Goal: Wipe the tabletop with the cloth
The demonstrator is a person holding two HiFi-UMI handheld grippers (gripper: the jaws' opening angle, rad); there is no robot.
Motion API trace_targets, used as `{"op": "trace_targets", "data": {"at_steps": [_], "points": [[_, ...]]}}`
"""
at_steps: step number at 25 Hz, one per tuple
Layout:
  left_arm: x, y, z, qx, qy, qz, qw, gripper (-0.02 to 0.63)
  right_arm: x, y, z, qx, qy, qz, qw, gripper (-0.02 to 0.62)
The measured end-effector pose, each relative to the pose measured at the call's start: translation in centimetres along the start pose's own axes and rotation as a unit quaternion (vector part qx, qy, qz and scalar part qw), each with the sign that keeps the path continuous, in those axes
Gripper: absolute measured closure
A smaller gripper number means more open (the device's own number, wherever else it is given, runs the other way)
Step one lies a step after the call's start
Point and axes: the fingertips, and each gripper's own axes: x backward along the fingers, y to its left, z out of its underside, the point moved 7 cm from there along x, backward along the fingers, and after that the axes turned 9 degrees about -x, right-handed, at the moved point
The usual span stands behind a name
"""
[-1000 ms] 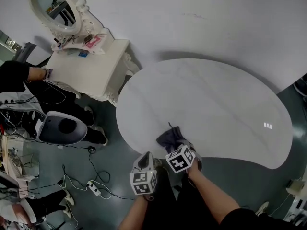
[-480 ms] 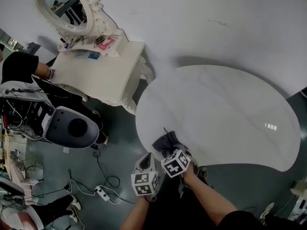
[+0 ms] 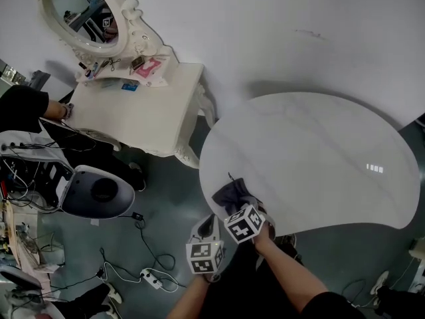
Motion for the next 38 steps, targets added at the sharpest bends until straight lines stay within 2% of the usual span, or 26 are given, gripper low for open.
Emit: {"op": "trace_targets", "data": {"at_steps": [8, 17, 38], "points": [[-0.2, 0.4, -0.3, 0.005, -0.004, 0.011, 0.9999, 0.603, -1.0, 0.2, -1.7, 0.003, 0.001, 0.002, 1.000, 0.554], [-0.7, 2.3, -1.1, 0.021, -0.003, -0.015, 0.9997, 0.603, -2.9, 0.0, -5.2, 0.020, 0.001, -0.011, 1.000, 0.554], [-2.7, 3.6, -3.2, 0.027, 0.006, -0.017, 0.9995, 0.603, -6.2, -1.8, -12.1, 0.038, -0.018, -0.020, 0.999, 0.554]]}}
